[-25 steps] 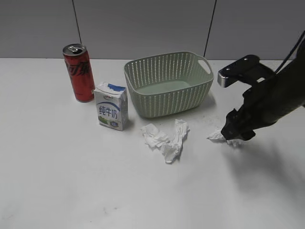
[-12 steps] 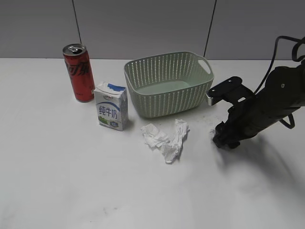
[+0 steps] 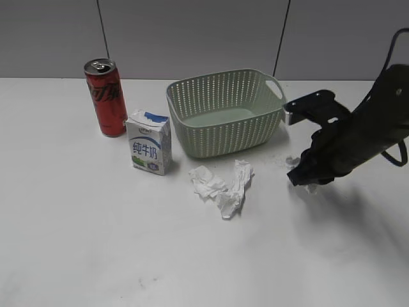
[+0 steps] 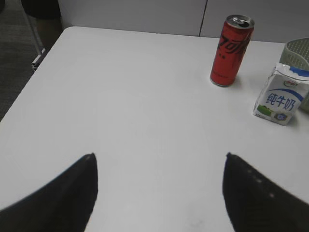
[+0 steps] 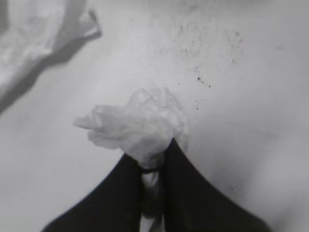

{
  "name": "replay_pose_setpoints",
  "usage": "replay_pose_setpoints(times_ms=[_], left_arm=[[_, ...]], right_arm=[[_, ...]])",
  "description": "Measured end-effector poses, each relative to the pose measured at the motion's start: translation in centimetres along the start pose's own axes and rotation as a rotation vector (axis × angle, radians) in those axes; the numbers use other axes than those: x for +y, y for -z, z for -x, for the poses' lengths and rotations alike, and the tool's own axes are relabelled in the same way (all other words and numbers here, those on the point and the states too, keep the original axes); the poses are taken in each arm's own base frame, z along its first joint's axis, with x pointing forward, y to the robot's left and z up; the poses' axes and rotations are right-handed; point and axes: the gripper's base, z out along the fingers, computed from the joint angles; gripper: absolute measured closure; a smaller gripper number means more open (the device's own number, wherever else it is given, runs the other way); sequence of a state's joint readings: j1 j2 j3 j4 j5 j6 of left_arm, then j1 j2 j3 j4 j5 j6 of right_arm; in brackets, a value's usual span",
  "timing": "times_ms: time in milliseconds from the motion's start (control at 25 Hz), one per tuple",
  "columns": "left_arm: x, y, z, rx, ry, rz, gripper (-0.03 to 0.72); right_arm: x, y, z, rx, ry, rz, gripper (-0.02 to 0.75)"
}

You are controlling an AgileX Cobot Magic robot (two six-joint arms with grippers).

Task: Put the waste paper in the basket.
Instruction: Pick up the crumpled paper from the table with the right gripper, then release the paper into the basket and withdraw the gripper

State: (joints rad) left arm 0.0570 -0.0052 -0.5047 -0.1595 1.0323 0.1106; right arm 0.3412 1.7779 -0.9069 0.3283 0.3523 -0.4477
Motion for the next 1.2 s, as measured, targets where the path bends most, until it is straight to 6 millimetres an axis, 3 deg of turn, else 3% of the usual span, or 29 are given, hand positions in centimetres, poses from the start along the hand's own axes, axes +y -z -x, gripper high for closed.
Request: replay_pose_setpoints(times_ms=[240, 440, 560, 680, 800, 880, 1000, 1080, 1200], left_arm=[[0.0, 0.0, 0.0, 0.0, 0.0, 0.0, 0.097], [0.0, 0.0, 0.0, 0.0, 0.0, 0.0, 0.101], [0.0, 0.0, 0.0, 0.0, 0.0, 0.0, 0.101], [0.0, 0.0, 0.0, 0.0, 0.0, 0.0, 0.101], [0.0, 0.0, 0.0, 0.0, 0.0, 0.0, 0.101], [0.0, 0.0, 0.0, 0.0, 0.0, 0.0, 0.101], [0.0, 0.0, 0.0, 0.0, 0.0, 0.0, 0.101], [0.0, 0.0, 0.0, 0.0, 0.0, 0.0, 0.101], [0.0, 0.0, 0.0, 0.0, 0.0, 0.0, 0.101]], right_arm=[[0.4, 6.4, 5.3, -0.251, 0.023, -0.015, 0.68], [2.0, 9.5, 11.1, -0.461, 0.092, -0.018, 0.681], [2.8, 8.7, 14.3, -0.514, 0.114, -0.007, 0.681], [3.2, 5.9, 16.5, -0.498, 0.115, 0.013, 0.681], [3.3, 2.3, 17.3, -0.411, 0.119, 0.045, 0.666], [3.4, 0.2, 17.1, -0.339, 0.119, 0.069, 0.583], [3.4, -1.7, 16.4, -0.253, 0.107, 0.096, 0.308], [3.5, -1.9, 16.2, -0.226, 0.093, 0.102, 0.159], [3.6, -1.1, 16.3, -0.212, 0.094, 0.11, 0.123]])
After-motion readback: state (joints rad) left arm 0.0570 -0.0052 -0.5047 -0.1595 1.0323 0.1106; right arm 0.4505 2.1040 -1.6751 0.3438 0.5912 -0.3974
